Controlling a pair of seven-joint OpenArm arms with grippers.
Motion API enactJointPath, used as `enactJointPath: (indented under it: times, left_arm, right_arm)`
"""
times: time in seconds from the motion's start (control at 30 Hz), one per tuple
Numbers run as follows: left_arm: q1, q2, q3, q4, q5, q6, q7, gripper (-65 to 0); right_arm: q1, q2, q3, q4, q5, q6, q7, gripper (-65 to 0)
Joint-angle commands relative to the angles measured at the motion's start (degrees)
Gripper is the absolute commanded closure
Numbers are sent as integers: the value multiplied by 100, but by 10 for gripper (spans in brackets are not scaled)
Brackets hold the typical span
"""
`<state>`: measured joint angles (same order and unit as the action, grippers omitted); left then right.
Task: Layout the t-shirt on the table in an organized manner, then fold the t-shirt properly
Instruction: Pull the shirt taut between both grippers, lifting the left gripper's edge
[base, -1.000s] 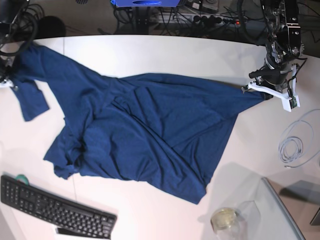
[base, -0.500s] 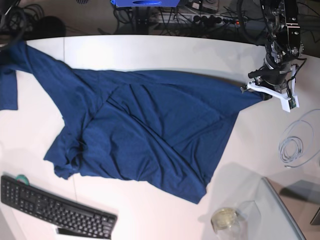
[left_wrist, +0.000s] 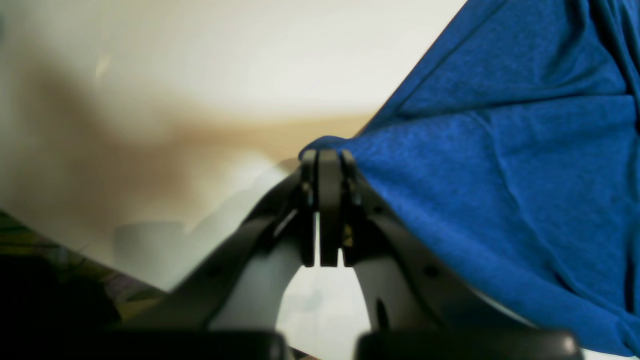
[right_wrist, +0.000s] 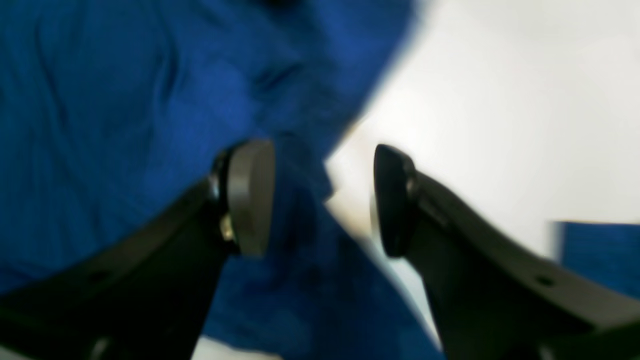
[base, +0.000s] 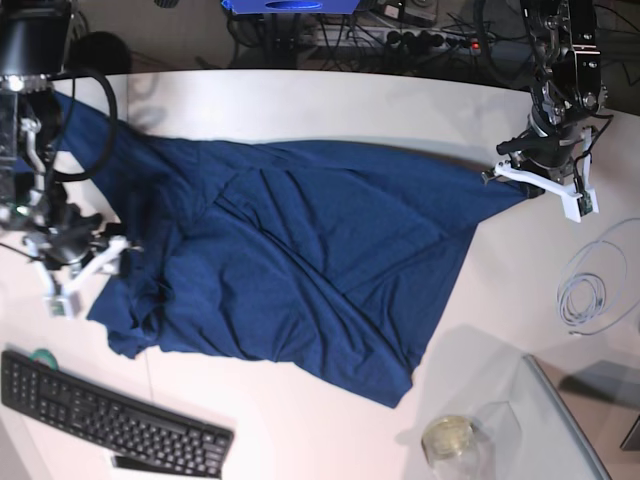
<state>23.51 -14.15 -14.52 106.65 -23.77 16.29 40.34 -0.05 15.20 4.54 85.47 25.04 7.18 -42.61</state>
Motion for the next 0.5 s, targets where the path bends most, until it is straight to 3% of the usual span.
enactJointPath:
  times: [0.0,0.4,0.47]
  left_arm:
    - [-8,-57,-29,91,52,1,-108,0]
    - [133,-57,-47,91,52,1,-108,0]
    - [142,-57,-47,91,52,1,-108,0]
  right_arm:
    - [159,84,-124,-77,24,-10,107,-300]
    - [634,-74,-502,-1475,24,-10,151,-297]
    - [652,-74,-502,-1545,24,-10,151,-266]
